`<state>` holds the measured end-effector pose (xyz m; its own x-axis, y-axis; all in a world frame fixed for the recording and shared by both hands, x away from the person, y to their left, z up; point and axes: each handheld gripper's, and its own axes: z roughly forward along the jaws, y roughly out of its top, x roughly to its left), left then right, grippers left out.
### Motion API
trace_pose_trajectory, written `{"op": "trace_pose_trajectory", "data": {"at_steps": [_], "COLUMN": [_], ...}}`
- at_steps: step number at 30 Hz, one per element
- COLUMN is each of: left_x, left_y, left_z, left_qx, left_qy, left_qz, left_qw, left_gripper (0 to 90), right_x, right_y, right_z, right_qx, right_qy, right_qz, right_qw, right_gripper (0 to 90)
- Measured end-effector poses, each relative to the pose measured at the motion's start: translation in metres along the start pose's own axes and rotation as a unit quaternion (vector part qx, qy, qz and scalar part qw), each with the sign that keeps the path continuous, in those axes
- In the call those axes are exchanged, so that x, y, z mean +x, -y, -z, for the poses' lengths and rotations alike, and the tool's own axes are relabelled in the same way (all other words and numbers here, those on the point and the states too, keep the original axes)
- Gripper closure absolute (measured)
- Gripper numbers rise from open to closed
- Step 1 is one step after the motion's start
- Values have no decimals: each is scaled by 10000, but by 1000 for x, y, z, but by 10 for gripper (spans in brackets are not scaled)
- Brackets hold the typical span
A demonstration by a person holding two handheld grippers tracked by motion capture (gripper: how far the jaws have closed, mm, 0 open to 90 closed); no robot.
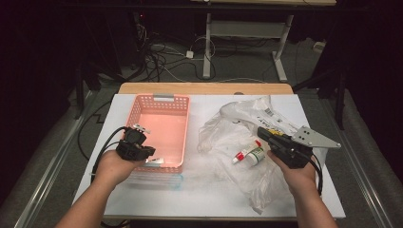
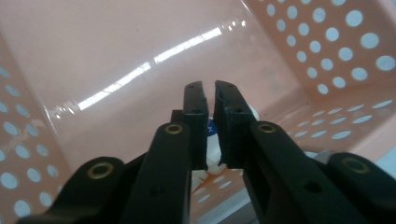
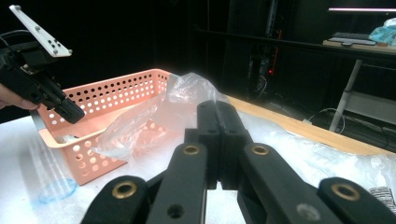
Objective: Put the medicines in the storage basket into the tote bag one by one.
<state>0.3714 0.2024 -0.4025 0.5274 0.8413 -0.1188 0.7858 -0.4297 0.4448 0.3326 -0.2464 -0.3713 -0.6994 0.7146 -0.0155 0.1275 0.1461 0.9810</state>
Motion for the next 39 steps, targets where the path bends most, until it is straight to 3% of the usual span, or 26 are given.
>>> {"op": "trace_pose_trajectory", "data": {"at_steps": [3,5,8,14,21,25,28,30,34,39], "left_x": [3,5,7,2,5,2,3,4,10,19], "left_y": [-4,-5,-7,-9,-14,-16,-18,-19,-23,-26], "left_z": [-3,-6,-10,-15,-18,-21,-24,-24,-23,-24], "left_qx": [150,254,499,914,1215,1424,1512,1516,1308,1109], "left_qy": [56,233,383,528,757,696,720,670,497,115], "left_qz": [31,83,281,154,97,-22,1,10,125,183], "left_qw": [9999,9994,9976,9943,9897,9874,9859,9862,9901,9936], "left_gripper": [862,871,879,881,881,881,881,881,880,880], "right_x": [1,1,1,1,3,2,2,3,3,3], "right_y": [0,0,0,0,0,0,0,0,-1,0], "right_z": [0,-1,0,-1,-2,-2,-2,-2,-2,-2], "right_qx": [8,-8,1,8,11,13,24,9,-10,17], "right_qy": [-7,-9,-9,-11,-27,-23,-32,-36,-31,-41], "right_qz": [31,34,37,25,34,28,55,35,43,48], "right_qw": [10000,10000,10000,10000,10000,10000,10000,10000,10000,10000], "right_gripper": [900,900,900,900,900,900,900,900,900,900]}}
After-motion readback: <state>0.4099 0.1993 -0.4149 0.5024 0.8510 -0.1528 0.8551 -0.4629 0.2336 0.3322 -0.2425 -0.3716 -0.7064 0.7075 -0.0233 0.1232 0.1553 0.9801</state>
